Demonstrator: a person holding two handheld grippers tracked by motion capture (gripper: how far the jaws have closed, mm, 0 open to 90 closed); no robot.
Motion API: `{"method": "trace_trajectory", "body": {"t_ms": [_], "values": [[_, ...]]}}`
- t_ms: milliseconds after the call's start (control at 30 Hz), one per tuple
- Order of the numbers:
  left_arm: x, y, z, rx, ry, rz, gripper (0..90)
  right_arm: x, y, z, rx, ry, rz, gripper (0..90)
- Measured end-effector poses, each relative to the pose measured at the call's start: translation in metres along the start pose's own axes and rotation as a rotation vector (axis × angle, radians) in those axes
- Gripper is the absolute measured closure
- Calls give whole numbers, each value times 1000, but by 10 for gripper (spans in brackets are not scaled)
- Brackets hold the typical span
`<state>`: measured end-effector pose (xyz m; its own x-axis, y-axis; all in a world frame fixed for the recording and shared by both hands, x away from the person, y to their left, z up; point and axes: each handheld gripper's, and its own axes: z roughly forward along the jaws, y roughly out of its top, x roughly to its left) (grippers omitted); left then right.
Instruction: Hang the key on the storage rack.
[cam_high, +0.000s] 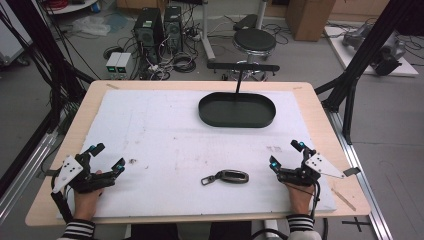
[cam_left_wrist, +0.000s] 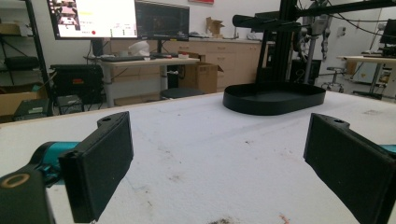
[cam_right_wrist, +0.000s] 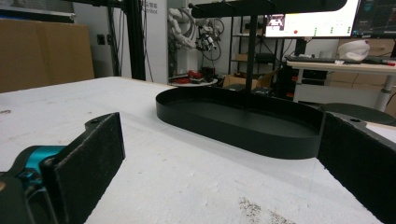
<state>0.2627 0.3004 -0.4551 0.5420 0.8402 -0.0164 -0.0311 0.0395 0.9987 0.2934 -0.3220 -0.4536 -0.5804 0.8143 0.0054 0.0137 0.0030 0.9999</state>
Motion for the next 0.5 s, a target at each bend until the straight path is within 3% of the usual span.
{"method": "trace_trajectory", "body": {"t_ms": [400,500], "values": [[0,0,-1,-2,1,9,86,0,0,0,-3,0,-7,4],[0,0,-1,-3,0,7,86,-1,0,0,-3,2,11,3]]}}
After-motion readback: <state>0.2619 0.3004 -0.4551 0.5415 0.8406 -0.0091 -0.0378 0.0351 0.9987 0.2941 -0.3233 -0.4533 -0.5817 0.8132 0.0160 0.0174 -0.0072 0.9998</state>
